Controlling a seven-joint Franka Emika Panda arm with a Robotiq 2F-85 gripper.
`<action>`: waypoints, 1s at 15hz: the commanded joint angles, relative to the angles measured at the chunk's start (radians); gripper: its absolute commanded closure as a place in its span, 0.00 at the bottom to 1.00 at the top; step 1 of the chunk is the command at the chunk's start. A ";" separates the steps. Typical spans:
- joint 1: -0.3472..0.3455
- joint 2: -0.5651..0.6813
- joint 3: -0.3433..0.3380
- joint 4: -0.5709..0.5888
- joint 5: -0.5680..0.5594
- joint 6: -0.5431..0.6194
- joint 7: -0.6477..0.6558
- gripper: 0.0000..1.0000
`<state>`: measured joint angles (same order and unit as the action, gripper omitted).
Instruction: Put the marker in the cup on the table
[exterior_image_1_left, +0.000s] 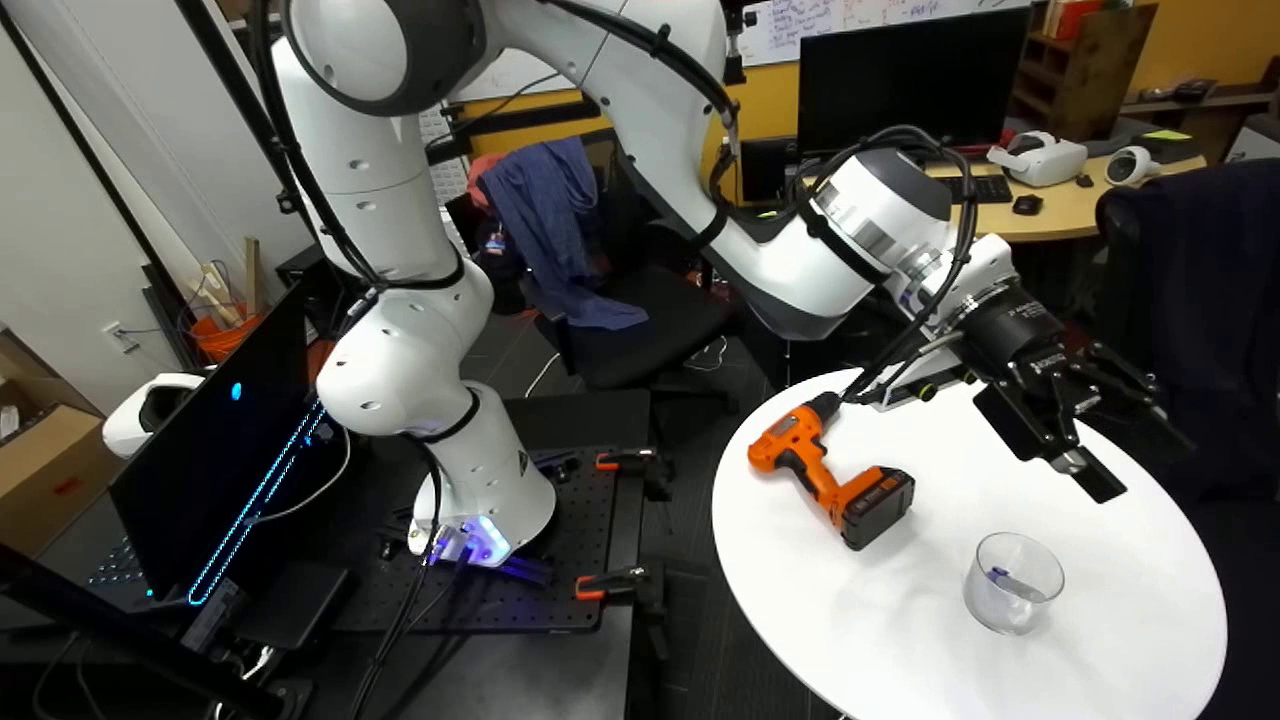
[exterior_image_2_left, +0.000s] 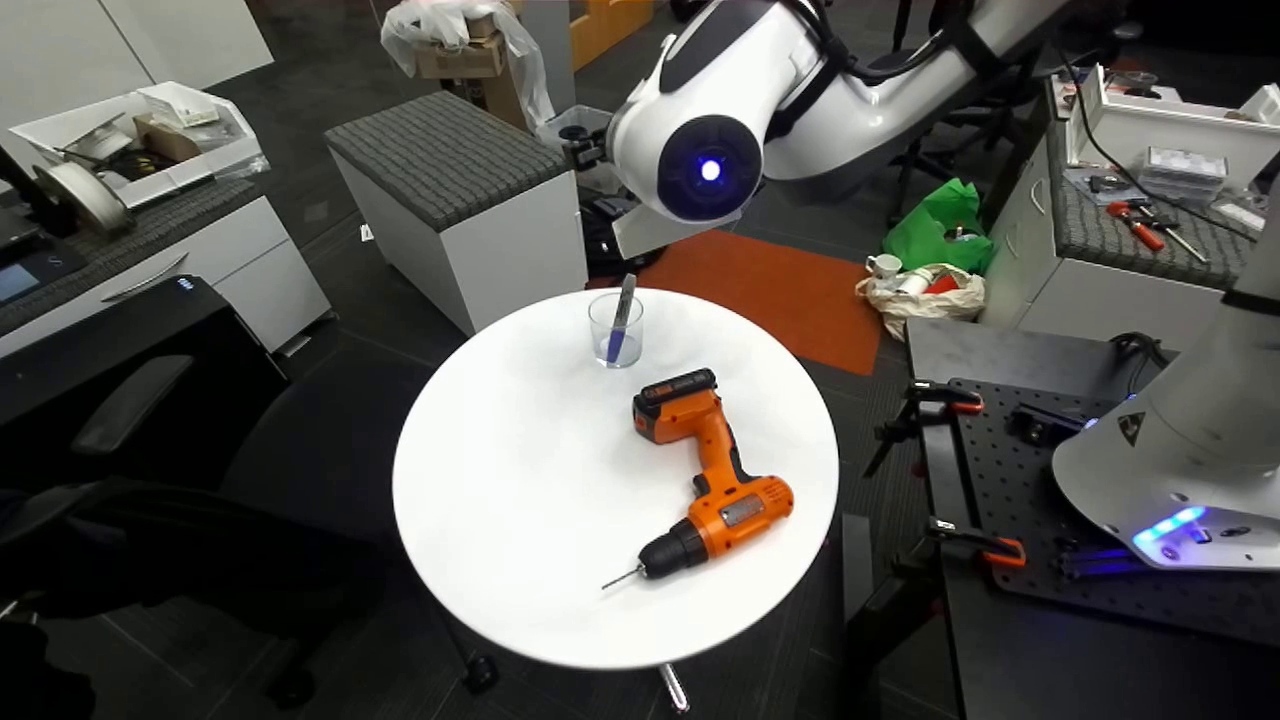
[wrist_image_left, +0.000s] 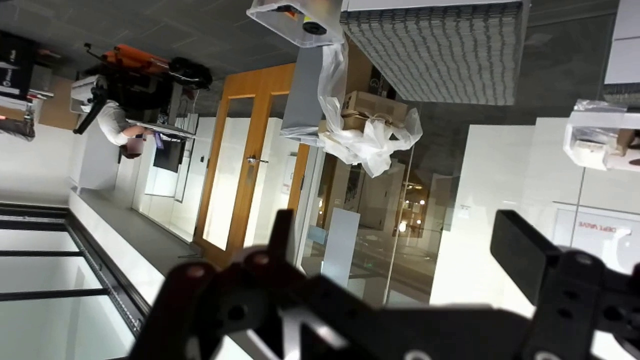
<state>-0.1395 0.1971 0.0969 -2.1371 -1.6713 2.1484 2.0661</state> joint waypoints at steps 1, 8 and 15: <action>0.044 0.028 -0.042 0.035 -0.024 0.012 0.075 0.00; 0.045 0.122 -0.052 0.094 -0.037 0.100 0.170 0.00; 0.024 0.198 -0.055 0.124 0.043 0.332 0.187 0.00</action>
<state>-0.1103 0.3705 0.0522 -2.0375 -1.6768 2.4069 2.2419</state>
